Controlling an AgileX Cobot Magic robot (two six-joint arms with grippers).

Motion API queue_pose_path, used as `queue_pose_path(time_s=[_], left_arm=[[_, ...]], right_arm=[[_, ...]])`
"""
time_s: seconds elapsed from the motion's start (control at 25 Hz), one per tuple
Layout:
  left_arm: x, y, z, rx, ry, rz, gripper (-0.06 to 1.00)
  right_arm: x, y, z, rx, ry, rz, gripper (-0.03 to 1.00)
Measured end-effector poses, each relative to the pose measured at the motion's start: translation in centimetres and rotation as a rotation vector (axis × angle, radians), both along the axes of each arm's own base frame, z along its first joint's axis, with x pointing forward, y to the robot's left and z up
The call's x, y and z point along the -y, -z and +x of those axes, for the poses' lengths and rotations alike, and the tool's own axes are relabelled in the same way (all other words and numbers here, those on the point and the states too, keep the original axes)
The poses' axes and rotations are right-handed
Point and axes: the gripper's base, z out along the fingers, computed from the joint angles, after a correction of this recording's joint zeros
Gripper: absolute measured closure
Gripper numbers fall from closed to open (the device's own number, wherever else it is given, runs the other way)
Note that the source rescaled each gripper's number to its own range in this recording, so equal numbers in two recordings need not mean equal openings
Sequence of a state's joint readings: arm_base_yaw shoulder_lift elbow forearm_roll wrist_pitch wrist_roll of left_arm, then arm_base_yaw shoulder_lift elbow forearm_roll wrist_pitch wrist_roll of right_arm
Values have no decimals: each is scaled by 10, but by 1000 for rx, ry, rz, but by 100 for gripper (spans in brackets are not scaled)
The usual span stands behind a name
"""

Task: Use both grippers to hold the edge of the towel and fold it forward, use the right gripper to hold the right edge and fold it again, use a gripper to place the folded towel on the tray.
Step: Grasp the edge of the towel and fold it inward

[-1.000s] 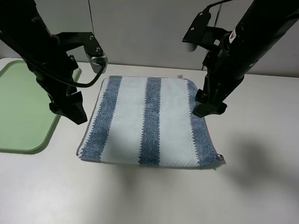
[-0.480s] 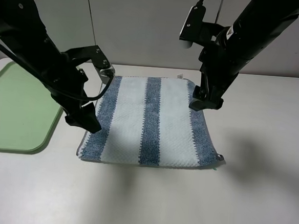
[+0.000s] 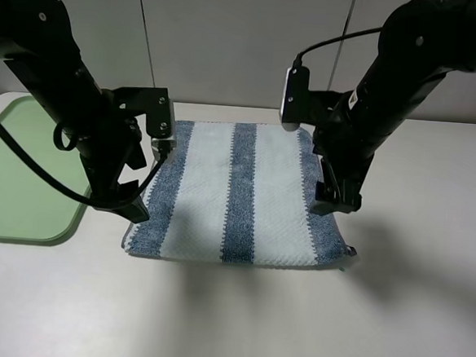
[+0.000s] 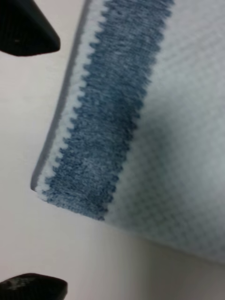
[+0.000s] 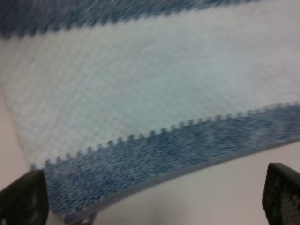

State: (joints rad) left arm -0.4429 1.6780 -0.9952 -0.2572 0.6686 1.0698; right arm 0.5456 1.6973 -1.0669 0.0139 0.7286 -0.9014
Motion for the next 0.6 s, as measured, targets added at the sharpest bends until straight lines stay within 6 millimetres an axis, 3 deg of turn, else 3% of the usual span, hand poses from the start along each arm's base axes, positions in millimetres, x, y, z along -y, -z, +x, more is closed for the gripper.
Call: queue_pose_path(time_s=[0.32, 0.6], left_arm=[[28, 6, -20, 53, 172, 49, 3], [23, 24, -36, 24, 220, 106, 3]], right_arm=[[9, 26, -15, -21, -141, -60, -3], [13, 35, -22, -31, -164, -72, -3]])
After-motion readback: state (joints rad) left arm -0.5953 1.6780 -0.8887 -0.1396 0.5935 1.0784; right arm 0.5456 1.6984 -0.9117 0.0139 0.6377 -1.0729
